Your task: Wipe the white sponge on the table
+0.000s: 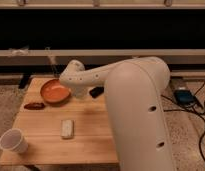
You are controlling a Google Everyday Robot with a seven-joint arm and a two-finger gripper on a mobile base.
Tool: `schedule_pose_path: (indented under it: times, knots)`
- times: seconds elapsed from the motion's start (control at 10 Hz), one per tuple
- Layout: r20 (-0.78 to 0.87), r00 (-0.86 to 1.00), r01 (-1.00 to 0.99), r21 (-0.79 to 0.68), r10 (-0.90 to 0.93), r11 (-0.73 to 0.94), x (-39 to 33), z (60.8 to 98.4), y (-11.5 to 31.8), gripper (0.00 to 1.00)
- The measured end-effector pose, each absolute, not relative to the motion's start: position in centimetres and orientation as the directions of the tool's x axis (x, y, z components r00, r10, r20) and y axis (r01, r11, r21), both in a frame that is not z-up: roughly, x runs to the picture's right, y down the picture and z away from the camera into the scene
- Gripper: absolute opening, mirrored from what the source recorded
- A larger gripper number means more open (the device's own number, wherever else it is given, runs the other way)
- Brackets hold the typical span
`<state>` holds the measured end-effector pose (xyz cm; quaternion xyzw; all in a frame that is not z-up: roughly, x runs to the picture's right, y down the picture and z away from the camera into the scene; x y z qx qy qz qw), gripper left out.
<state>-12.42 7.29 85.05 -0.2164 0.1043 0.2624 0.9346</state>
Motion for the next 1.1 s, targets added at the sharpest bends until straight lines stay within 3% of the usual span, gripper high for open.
schedule_pose_path:
  times: [0.5,1.1]
  knots:
    - [-0.353,0.826,-0.555,-0.368,0.439,0.746,-16.3,82.3,11.8,0.31]
    - [-0.278,0.868,-0.495,-0.423,0.411,0.759,-20.7,77.8,18.3,0.31]
